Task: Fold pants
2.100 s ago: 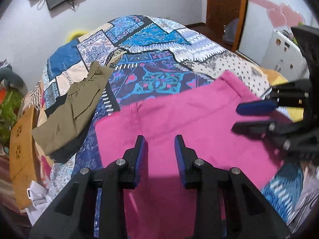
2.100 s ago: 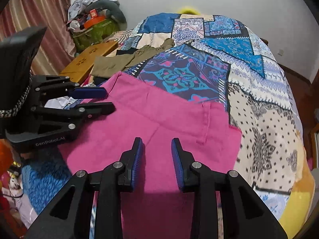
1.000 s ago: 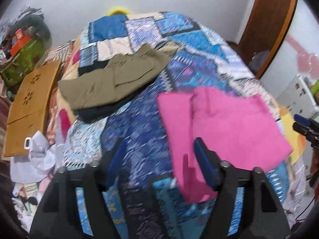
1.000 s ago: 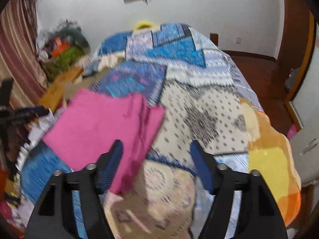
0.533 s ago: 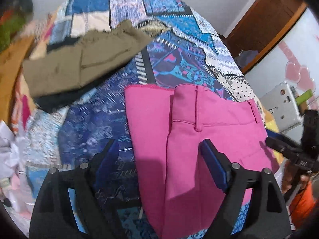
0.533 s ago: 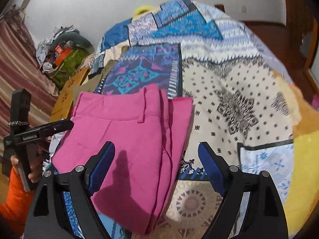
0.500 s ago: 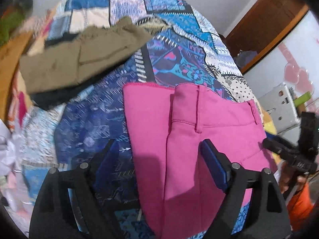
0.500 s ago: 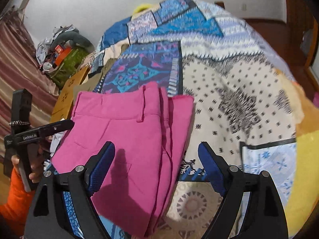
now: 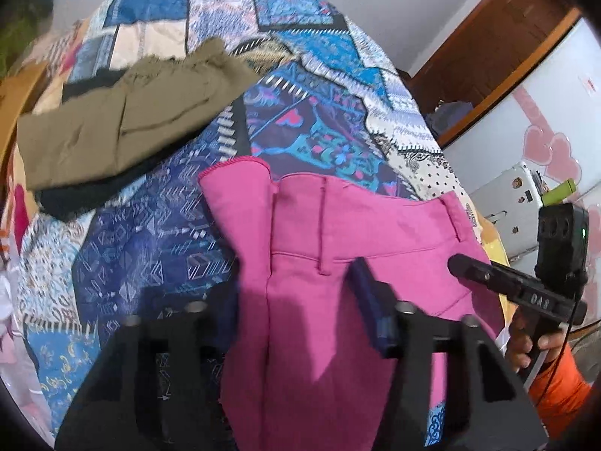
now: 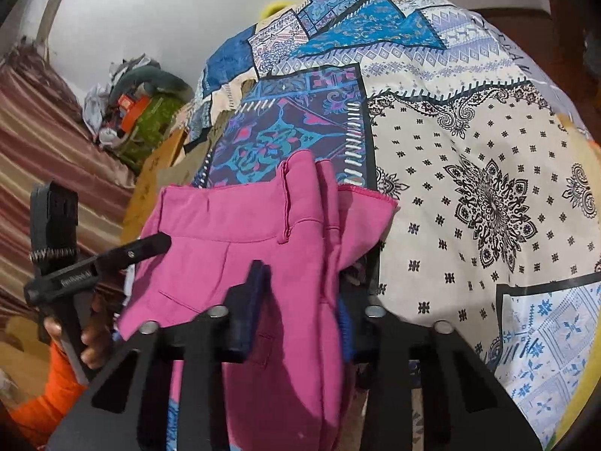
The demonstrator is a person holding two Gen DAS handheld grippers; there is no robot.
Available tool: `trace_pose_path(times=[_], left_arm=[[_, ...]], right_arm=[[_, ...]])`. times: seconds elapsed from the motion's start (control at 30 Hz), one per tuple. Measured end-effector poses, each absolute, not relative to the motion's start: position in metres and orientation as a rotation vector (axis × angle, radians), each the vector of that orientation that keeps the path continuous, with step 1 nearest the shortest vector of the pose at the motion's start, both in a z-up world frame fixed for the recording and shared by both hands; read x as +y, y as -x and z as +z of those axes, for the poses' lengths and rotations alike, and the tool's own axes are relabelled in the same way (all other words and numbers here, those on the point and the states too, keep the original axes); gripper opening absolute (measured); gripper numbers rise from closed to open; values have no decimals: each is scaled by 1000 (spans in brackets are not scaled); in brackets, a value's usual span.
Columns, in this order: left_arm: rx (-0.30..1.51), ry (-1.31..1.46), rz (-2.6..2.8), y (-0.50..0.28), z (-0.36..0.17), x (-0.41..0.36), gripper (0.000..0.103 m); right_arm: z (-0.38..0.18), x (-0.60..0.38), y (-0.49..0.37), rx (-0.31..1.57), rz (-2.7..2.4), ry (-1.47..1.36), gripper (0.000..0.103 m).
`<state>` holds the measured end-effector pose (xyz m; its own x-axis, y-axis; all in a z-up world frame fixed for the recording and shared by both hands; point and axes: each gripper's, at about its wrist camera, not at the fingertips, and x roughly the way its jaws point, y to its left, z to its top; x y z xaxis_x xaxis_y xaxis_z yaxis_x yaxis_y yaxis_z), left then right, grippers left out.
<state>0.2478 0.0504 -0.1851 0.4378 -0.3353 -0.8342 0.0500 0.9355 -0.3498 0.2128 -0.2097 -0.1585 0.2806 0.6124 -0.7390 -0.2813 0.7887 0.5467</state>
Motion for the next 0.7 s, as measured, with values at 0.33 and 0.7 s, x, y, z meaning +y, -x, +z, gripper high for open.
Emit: trace_pose_path(times=[0.33,0.7], left_arm=[[1003,212,-232,-245,-153,46,21],[826,142,-170,-251,-88,88,17]], right_arm=[[-122,-192,-218,1027,624,-210,14],[-70,-139,-247,870,676,-166,13]])
